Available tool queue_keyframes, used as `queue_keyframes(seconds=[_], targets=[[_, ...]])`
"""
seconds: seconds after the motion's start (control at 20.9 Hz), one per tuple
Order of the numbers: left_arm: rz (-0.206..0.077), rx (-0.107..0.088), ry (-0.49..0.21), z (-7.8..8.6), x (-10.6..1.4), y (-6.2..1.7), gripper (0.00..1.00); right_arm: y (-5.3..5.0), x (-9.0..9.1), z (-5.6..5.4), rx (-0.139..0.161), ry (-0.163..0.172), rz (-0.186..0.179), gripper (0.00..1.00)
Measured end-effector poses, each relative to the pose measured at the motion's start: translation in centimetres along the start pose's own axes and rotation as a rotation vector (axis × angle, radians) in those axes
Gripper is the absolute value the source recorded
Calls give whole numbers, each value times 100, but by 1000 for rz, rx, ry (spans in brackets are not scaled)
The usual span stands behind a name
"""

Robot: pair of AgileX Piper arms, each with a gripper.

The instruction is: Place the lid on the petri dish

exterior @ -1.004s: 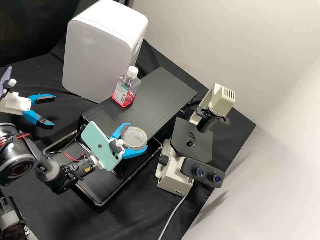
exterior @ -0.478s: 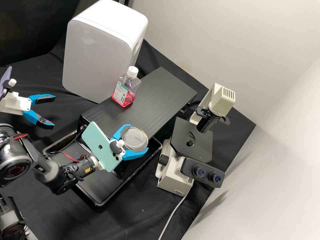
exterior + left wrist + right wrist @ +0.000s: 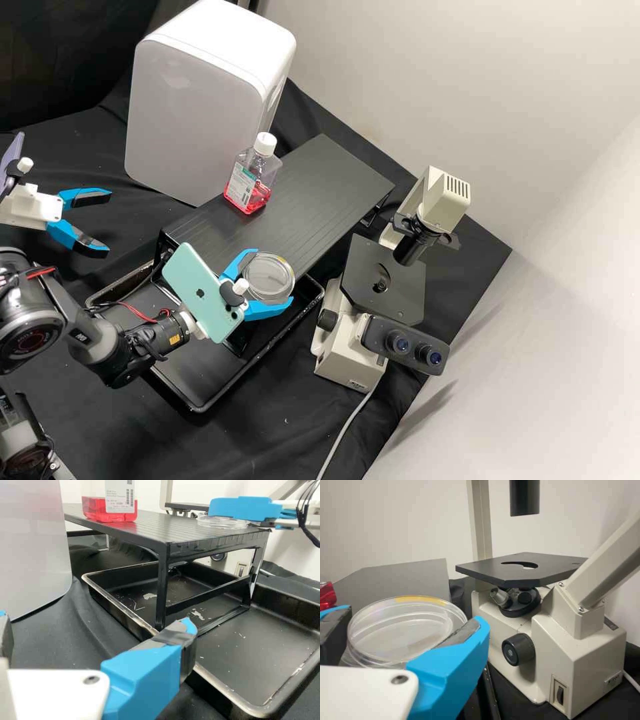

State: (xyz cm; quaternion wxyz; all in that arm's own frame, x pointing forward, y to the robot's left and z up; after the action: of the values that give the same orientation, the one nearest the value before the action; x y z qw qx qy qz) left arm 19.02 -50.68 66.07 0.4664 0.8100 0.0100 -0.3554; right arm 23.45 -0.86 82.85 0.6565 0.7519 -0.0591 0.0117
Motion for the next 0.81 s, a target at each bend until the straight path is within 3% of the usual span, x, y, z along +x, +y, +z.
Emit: queue_keyframes(seconds=[0.62, 0.81], targets=[[-1, 0, 0, -1, 1, -3, 100, -21, 1, -22, -2, 12, -7, 0], [-1, 0, 0, -1, 1, -3, 100, -46, -18, -33, -24, 20, -10, 0]])
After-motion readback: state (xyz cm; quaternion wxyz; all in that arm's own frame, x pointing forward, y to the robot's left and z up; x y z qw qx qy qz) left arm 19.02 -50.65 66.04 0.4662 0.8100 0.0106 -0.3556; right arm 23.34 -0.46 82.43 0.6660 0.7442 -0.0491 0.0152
